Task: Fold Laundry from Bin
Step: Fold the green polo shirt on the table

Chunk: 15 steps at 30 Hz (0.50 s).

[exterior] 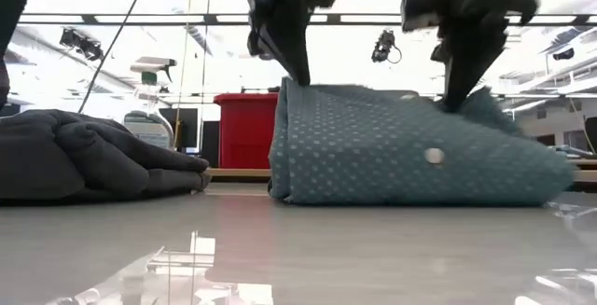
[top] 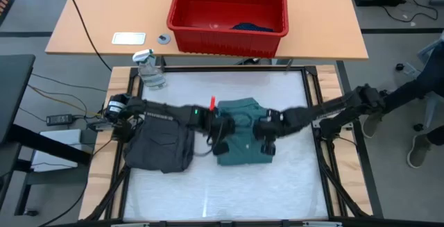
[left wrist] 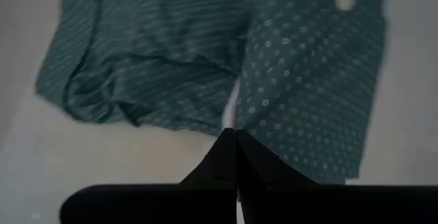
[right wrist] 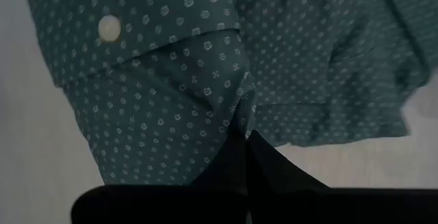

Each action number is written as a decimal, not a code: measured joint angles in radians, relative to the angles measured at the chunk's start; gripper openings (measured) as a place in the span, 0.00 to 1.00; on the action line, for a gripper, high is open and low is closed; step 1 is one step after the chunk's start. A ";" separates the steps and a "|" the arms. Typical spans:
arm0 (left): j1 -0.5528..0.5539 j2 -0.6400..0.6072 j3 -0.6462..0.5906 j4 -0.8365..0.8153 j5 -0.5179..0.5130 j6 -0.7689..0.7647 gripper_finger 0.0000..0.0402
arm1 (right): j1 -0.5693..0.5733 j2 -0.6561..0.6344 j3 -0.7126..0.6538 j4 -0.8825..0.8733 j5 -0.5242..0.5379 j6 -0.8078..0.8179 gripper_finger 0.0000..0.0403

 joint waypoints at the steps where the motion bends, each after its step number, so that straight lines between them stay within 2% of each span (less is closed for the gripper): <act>1: 0.027 0.000 0.000 -0.008 0.002 0.011 0.00 | -0.045 -0.022 -0.033 0.034 -0.023 -0.029 0.00; 5: 0.124 0.029 0.002 0.009 0.012 0.054 0.00 | -0.219 -0.089 -0.150 0.147 -0.123 -0.147 0.00; 9: 0.198 0.109 0.001 0.035 0.082 0.063 0.00 | -0.357 -0.104 -0.235 0.257 -0.211 -0.232 0.00; 15: 0.259 0.219 0.000 0.054 0.103 0.079 0.01 | -0.472 -0.051 -0.306 0.391 -0.236 -0.310 0.02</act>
